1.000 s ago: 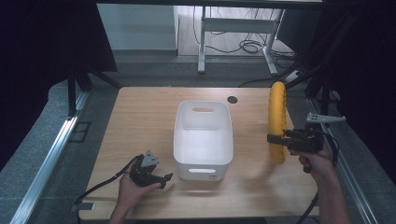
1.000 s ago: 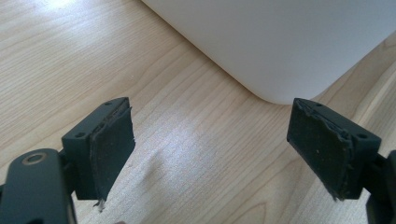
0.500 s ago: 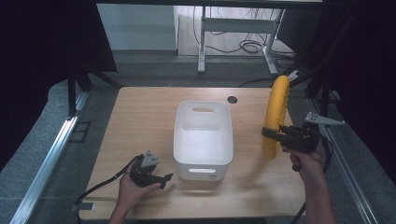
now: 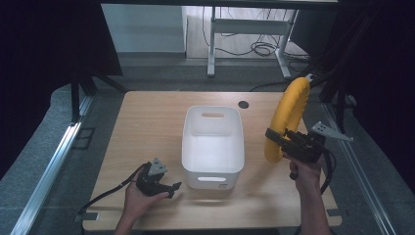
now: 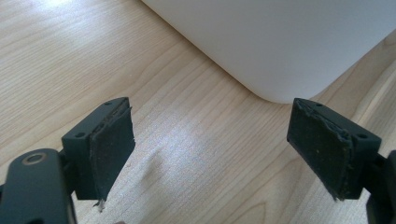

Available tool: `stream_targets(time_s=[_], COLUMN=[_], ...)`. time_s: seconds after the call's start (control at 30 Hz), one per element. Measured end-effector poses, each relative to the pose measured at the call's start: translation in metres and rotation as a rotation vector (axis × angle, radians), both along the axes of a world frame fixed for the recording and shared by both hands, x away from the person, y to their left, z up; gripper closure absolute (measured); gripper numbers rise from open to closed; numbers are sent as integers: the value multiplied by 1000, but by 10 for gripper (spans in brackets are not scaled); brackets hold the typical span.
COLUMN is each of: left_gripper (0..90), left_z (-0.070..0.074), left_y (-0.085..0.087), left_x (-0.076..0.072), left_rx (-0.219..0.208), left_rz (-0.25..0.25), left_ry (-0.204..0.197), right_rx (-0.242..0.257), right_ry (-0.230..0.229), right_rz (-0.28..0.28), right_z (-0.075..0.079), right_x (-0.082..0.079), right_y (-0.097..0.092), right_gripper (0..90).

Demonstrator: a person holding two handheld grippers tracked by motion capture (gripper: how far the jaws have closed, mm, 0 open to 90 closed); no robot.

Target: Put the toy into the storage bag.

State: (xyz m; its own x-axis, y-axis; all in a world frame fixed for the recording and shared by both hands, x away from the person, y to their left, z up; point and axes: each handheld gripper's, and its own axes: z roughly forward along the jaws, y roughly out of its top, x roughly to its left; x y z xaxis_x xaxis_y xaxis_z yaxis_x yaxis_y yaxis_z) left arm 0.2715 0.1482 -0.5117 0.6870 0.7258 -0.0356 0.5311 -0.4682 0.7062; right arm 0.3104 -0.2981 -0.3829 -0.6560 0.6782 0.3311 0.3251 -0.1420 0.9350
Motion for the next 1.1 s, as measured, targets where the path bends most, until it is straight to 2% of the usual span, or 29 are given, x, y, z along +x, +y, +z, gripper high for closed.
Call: stream_targets(time_s=[0.03, 0.07, 0.2, 0.33, 0.4, 0.87, 1.1], left_gripper=[151, 151, 151, 151, 151, 151, 151], left_z=[0, 0, 0, 0, 0, -1, -1], left_y=[0, 0, 0, 0, 0, -1, -1], left_x=[0, 0, 0, 0, 0, 0, 0], left_rx=[0, 0, 1, 2, 4, 4, 3], left_rz=[0, 1, 1, -1, -2, -4, -4], left_ry=[0, 0, -1, 0, 2, 7, 9], right_rx=[6, 8, 11, 16, 17, 32, 44], right_ry=[1, -17, -35, -42, -62, -123, -137], right_rz=[-10, -33, -58, -63, -81, -116, -132], right_z=[0, 0, -1, 0, 1, 11, 15], right_x=[-1, -3, -4, -5, -6, -11, -12], right_y=[2, 6, 13, 17, 21, 38, 42], right_gripper=[507, 507, 506, 506, 506, 505, 504])
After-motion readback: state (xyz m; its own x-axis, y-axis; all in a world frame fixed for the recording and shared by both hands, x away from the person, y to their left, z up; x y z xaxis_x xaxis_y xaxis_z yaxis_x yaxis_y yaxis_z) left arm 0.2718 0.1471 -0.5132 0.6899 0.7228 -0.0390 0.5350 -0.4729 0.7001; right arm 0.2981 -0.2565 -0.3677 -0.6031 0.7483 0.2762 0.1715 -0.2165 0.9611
